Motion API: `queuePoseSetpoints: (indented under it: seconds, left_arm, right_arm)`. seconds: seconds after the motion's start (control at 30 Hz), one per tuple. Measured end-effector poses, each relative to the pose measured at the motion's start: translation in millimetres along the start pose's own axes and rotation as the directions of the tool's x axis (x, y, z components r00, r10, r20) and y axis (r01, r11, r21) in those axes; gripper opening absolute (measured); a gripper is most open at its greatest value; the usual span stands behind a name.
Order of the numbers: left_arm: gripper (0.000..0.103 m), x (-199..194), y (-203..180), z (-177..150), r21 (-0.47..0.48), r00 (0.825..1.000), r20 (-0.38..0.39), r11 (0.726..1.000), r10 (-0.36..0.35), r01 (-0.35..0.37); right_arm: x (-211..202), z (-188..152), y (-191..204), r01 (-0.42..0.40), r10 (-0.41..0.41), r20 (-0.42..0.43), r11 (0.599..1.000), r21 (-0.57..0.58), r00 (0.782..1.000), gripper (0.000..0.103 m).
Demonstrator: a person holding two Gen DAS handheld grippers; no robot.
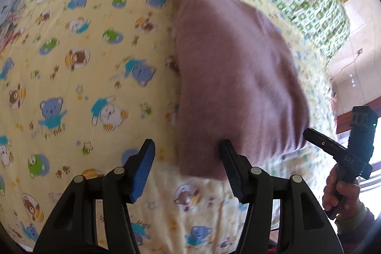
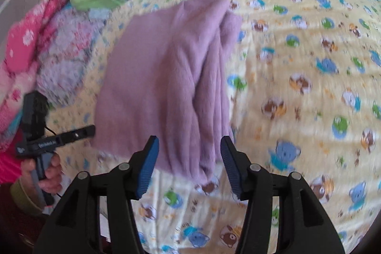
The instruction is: Fold small clothes
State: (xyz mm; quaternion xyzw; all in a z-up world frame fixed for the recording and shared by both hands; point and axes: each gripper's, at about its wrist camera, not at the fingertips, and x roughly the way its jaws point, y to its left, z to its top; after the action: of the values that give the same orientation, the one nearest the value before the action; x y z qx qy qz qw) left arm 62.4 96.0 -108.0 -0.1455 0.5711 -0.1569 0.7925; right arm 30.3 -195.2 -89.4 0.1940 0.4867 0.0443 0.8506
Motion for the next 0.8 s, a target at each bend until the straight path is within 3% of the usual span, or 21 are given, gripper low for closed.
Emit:
queuePoseSetpoints:
  seconds: [0.03, 0.17, 0.47, 0.63, 0.8]
  left_arm:
    - [0.058, 3, 1, -2, 0.002, 1.0, -0.005, 1.0, 0.009, -0.009]
    - [0.058, 4, 0, -2, 0.011, 1.0, -0.012, 1.0, 0.018, -0.018]
    - [0.058, 16, -12, -7, 0.058, 0.998, -0.035, 0.997, 0.056, -0.053]
    - [0.059, 15, -15, -12, 0.048, 0.998, -0.029, 0.998, 0.053, -0.051]
    - [0.057, -1, -15, -13, 0.044, 0.999, -0.01, 0.998, 0.052, -0.052]
  right_arm:
    - [4, -1, -1, 0.01, -0.01, -0.016, 1.0, -0.002, 1.0, 0.009]
    - [-9, 1, -3, 0.006, -0.006, 0.035, 1.0, 0.006, 0.999, 0.008]
    - [22, -15, -23, 0.1, -0.098, -0.056, 0.994, 0.035, 0.994, 0.008]
    - [14, -12, -17, 0.102, -0.1, -0.036, 0.994, 0.042, 0.994, 0.01]
    - [-15, -1, -5, 0.1, -0.102, 0.026, 0.994, 0.042, 0.994, 0.026]
